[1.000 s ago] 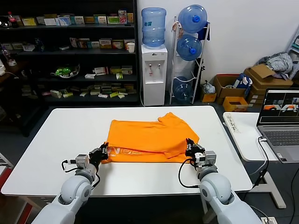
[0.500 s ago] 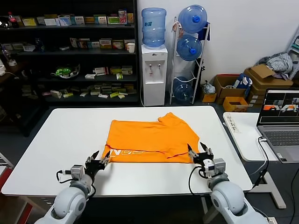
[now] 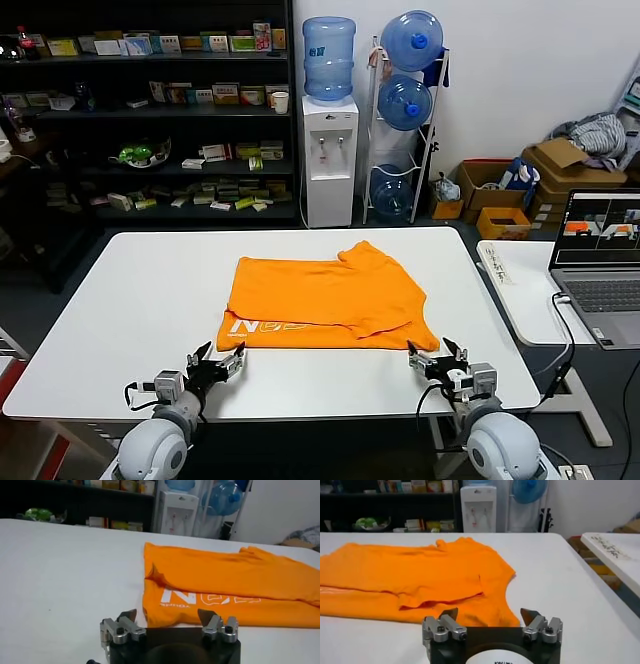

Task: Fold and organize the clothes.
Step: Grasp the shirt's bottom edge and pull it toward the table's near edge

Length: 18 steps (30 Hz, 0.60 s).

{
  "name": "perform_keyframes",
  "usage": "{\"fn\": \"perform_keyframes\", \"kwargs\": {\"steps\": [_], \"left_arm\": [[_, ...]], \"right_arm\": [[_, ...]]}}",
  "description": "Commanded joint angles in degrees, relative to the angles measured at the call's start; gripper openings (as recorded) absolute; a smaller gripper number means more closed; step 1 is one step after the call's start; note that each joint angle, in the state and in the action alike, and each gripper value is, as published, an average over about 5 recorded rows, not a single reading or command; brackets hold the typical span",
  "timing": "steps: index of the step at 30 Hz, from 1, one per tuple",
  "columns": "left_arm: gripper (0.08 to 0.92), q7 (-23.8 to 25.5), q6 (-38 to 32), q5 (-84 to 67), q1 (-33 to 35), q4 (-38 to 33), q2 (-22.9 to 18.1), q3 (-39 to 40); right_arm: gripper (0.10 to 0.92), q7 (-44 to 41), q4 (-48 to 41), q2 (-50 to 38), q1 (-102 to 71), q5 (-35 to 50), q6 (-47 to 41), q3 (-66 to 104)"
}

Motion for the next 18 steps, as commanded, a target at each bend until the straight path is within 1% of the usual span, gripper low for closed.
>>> {"fn": "perform_keyframes", "kwargs": {"steps": [1,4,6,9,12,18], "left_arm": [[0.823,0.47,-0.32,0.28,-0.3,1.37,-0.74,-0.33],[0.823,0.47,-0.33,0.25,-0.67,1.78,-0.64,-0.06],[0.822,0.55,-0.37,0.22,-0.9,2.07,-0.53,0.14],[0.807,0.62,-0.37,0.08,-1.23,2.3,-0.41,0.43],[0.743,0.55,-0.3,-0.1,-1.54,2.5,-0.28,0.74],[0.57,-0.36,0.61,-2.12,-1.94,1.64,1.17,1.32]], "right_arm": [[0.823,-0.81,-2.45,0.3,1.16,1.6,-0.61,0.05],[0.822,-0.98,-3.38,0.39,2.2,1.66,-0.51,-0.56],[0.803,-1.11,-3.92,0.49,2.72,1.66,-0.34,-0.89],[0.732,-1.32,-4.46,0.67,3.15,1.61,-0.11,-1.16],[0.645,-1.49,-4.65,0.78,3.19,1.52,0.09,-1.3],[0.472,-1.15,-4.16,0.55,2.73,1.48,0.31,-1.27]]}}
